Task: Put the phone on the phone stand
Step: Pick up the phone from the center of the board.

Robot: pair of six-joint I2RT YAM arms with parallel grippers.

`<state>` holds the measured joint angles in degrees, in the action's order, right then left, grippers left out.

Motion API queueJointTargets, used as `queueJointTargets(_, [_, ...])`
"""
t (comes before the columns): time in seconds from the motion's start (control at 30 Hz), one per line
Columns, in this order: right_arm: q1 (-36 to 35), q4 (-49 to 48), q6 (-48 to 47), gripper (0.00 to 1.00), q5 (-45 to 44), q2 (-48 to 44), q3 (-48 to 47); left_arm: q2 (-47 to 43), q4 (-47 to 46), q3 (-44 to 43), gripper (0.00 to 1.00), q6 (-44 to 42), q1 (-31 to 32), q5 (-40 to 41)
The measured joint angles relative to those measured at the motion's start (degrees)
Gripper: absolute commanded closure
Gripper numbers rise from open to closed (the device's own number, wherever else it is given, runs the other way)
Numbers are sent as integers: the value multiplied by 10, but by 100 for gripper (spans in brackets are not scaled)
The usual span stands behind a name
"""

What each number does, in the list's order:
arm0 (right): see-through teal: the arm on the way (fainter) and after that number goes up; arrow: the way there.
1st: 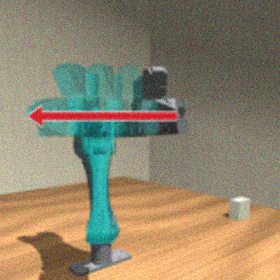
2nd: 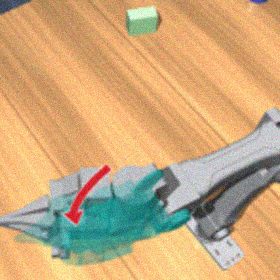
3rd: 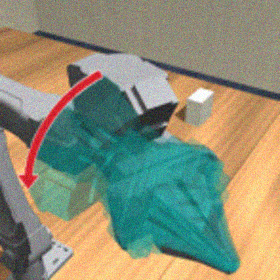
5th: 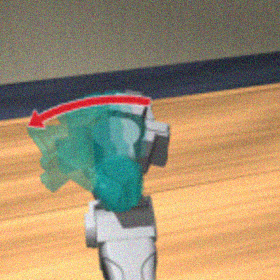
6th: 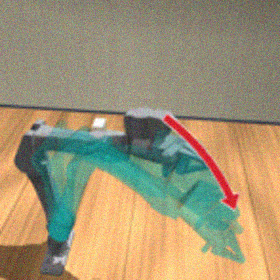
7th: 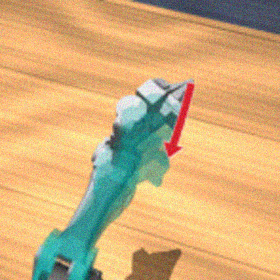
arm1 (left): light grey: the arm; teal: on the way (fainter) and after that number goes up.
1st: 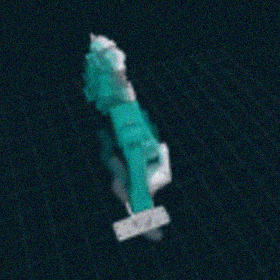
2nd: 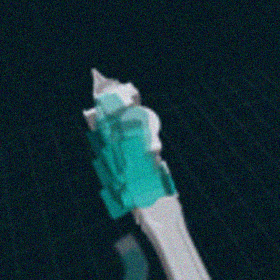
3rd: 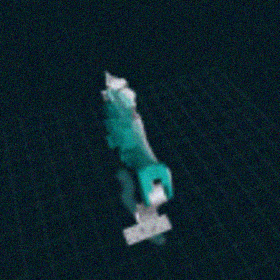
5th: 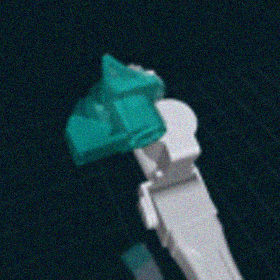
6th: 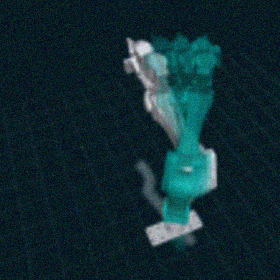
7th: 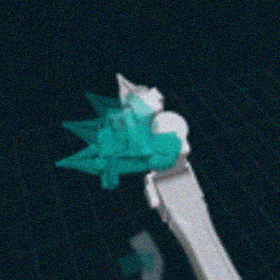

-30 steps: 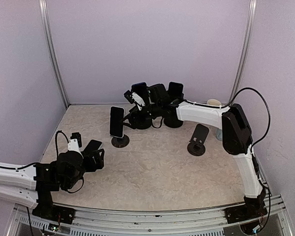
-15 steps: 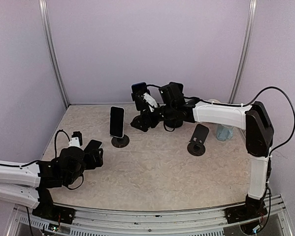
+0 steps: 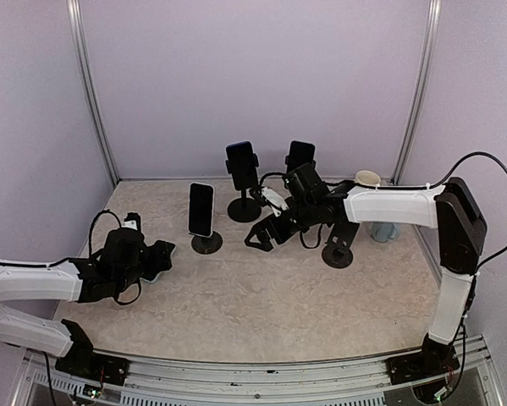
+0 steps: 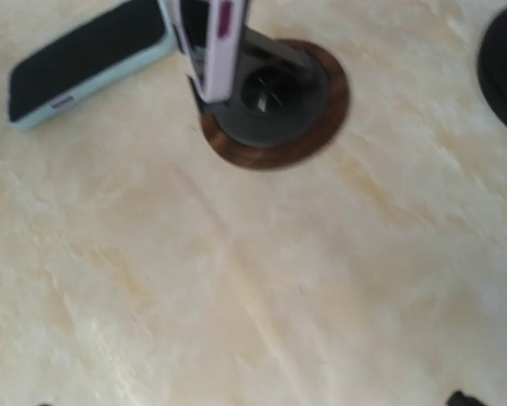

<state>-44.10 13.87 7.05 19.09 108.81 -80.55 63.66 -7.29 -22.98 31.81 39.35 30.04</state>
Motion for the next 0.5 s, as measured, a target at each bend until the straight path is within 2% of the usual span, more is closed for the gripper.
queueJointTargets(0.23, [0,64,1,0,-26,-28,4,59,-15,-16,1,-28,-52,-35])
queueJointTargets(0.5, [0,83,2,0,-27,-35,19,145,-32,-59,1,-67,-104,-93])
